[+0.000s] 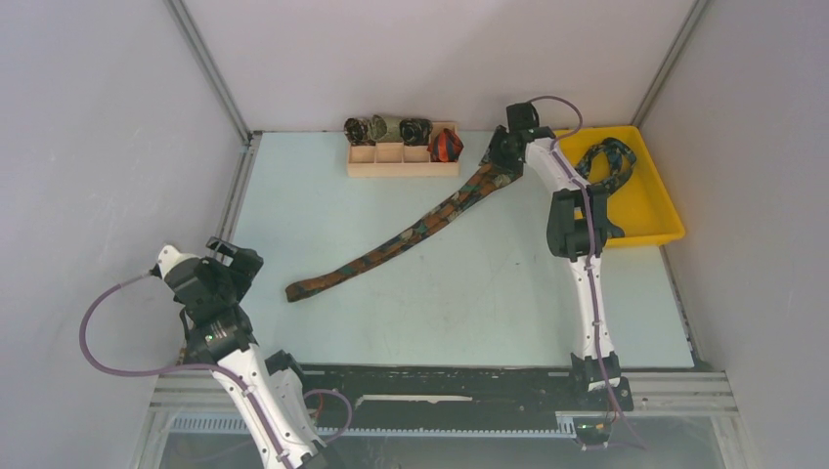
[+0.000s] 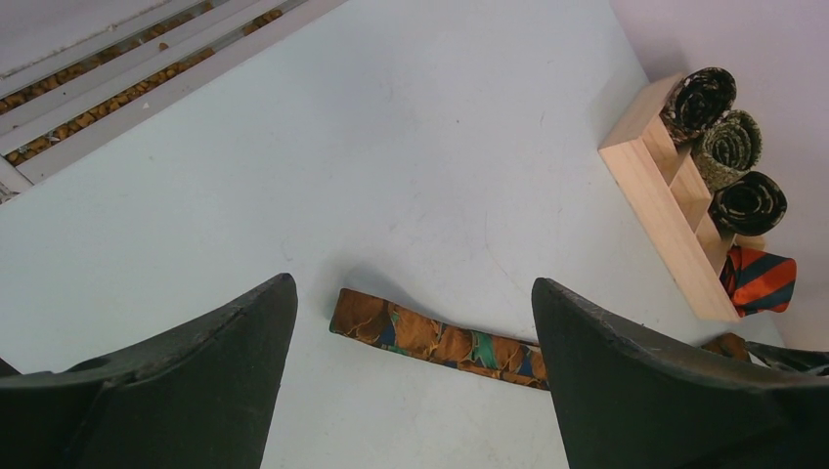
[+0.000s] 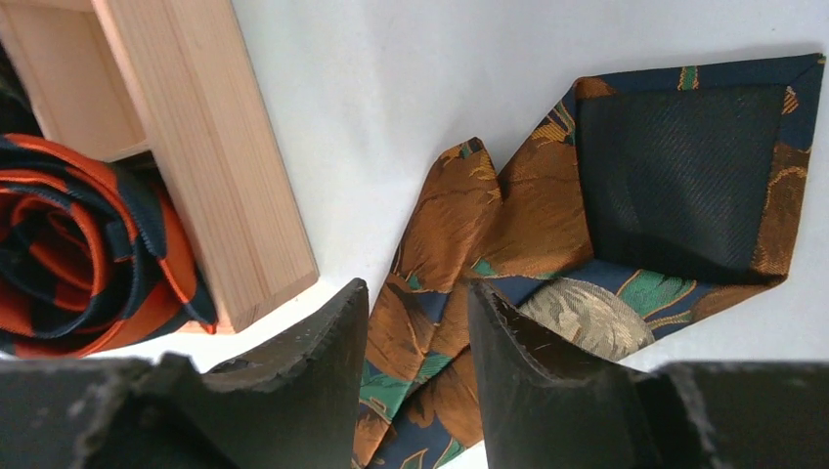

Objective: Roll the ties
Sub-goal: Flatten out the tie at the center of the board.

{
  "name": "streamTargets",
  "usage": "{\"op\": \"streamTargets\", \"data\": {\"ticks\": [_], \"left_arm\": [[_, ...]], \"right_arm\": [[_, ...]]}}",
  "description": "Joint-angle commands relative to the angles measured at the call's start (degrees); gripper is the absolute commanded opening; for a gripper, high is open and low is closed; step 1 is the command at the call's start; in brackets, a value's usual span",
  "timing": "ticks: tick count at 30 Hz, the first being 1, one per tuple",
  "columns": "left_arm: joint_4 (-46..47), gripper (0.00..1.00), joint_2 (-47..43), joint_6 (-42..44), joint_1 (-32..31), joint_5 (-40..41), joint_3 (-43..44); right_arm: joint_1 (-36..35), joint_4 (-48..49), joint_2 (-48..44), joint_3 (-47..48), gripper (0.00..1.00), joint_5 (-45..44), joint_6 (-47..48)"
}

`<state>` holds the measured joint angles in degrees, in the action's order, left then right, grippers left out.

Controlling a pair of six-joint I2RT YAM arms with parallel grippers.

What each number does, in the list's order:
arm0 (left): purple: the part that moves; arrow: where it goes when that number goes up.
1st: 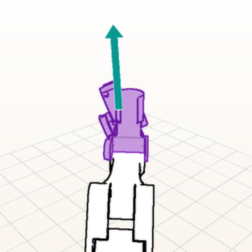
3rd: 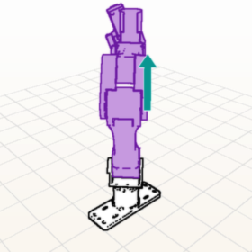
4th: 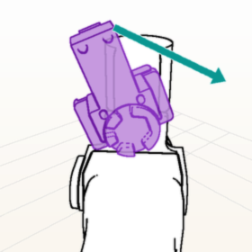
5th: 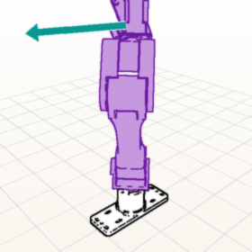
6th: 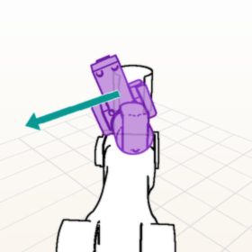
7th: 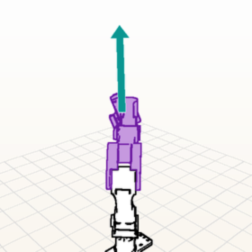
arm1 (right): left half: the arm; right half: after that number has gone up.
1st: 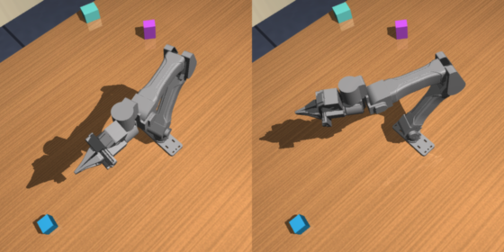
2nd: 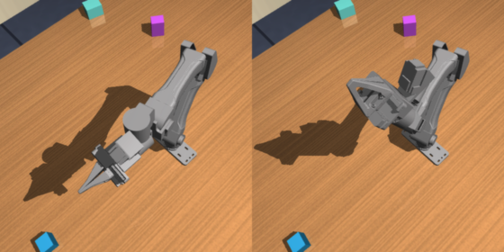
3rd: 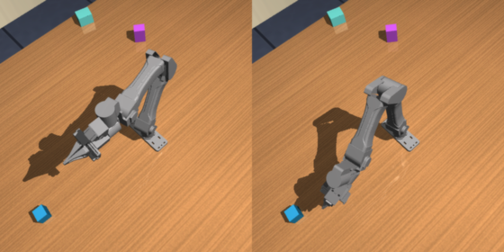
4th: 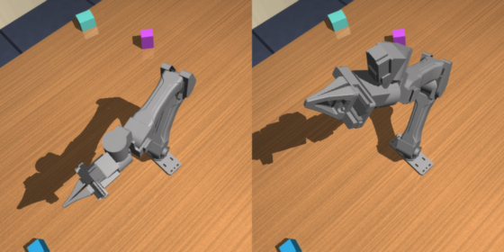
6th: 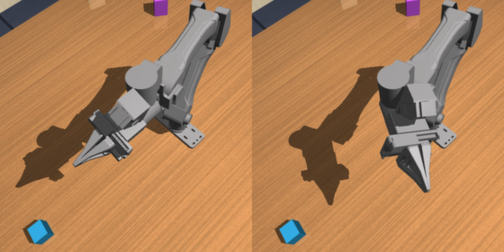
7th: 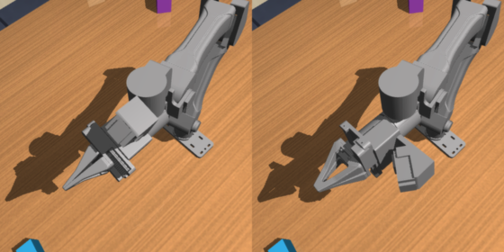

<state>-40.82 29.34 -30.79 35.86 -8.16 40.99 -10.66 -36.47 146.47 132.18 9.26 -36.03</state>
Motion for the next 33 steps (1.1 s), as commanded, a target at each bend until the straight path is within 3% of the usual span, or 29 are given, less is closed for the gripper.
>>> {"op": "streamTargets", "data": {"ticks": [1,5,9,19,24,33], "left_arm": [[1.98,0.96,-0.86,1.61,-0.1,-0.8,0.05],[1.97,0.96,-0.94,1.61,-0.13,-0.8,0.05],[2.02,0.96,-1.04,1.64,-0.15,-0.8,-0.01],[2.06,0.96,-1.48,1.62,0.15,-0.63,-0.04],[2.07,0.96,-1.48,1.68,0.28,-0.64,-0.04],[1.98,0.96,-1.44,1.96,0.73,-0.71,0.13]], "right_arm": [[-0.39,1.61,1.51,2.73,0.45,0.4,-1.63],[-0.79,2.3,2.78,3.3,0.42,0.85,-1.84],[-0.93,2.84,3.2,3.43,0.34,0.85,-2.08],[-0.82,2.75,3.53,4.82,0.0,0.86,-1.83],[-1.13,3.34,-0.54,2.21,0.0,0.41,-0.98],[-1.26,8.28,-12.18,-12.66,0.0,-2.79,-0.79]]}}
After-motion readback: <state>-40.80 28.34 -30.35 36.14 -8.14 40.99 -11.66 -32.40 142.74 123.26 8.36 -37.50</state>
